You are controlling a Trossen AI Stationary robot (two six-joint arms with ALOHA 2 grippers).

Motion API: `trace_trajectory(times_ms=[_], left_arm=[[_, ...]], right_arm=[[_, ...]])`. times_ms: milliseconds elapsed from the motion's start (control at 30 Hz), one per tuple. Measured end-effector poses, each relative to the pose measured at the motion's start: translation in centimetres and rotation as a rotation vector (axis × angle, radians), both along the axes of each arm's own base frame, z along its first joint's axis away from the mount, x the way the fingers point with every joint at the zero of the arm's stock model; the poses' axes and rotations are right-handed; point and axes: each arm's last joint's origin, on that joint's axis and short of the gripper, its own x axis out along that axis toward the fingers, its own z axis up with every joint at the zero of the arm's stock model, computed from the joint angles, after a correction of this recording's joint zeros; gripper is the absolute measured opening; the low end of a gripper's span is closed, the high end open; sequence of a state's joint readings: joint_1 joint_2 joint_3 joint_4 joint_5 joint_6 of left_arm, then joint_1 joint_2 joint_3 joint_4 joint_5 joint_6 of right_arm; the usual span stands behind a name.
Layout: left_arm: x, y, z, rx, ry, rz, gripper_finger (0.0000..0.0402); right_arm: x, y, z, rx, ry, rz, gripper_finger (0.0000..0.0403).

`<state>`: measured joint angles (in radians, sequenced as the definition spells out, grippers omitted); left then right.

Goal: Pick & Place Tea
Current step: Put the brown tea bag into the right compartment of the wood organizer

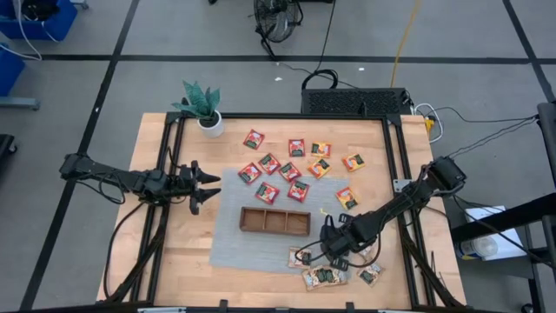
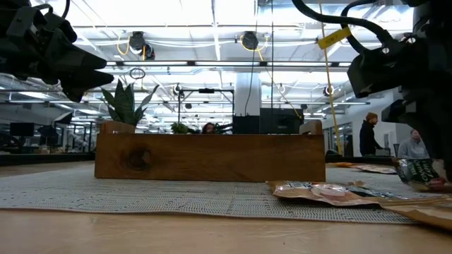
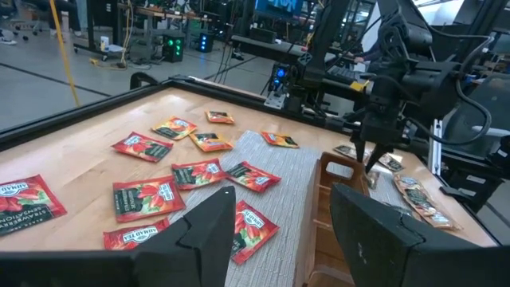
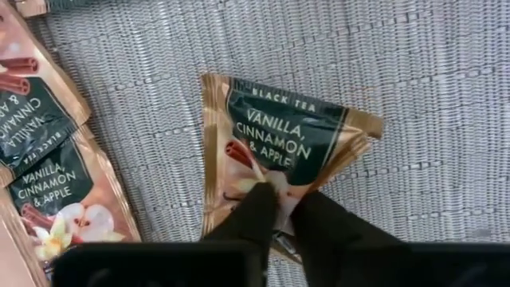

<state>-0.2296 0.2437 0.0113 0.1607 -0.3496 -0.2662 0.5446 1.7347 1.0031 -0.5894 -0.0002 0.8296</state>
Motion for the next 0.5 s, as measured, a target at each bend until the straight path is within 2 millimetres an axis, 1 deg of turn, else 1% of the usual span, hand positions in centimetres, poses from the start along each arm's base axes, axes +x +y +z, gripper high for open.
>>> trace_trajectory(times_ms=[67,133,233,367,433,500], left_arm=[[0.0,0.0,0.0,0.000,0.000,0.000,0.0205],[0.0,0.0,0.0,0.000,0.000,0.000,0.0205],[0.0,0.0,0.0,0.000,0.000,0.000,0.0205],[0.0,0.0,0.0,0.000,0.000,0.000,0.0205],[0.0,0.0,0.0,0.000,0.000,0.000,0.0205],[0.0,0.0,0.0,0.000,0.000,0.000,0.0205]], right_arm=[[-0.1,-0.1,0.5,0.007,-0.017,0.006,0.0009],[-0.3,-0.2,1.3,0.002,-0.049,0.000,0.0009],[-0.6,-0.3,3.4,-0.012,-0.165,-0.007,0.0005],[-1.1,-0.1,6.2,-0.102,-0.391,-0.011,0.0003],[-0.9,0.3,7.5,-0.182,-0.561,-0.001,0.0002],[-0.6,0.7,7.7,-0.281,-0.726,0.007,0.0002]])
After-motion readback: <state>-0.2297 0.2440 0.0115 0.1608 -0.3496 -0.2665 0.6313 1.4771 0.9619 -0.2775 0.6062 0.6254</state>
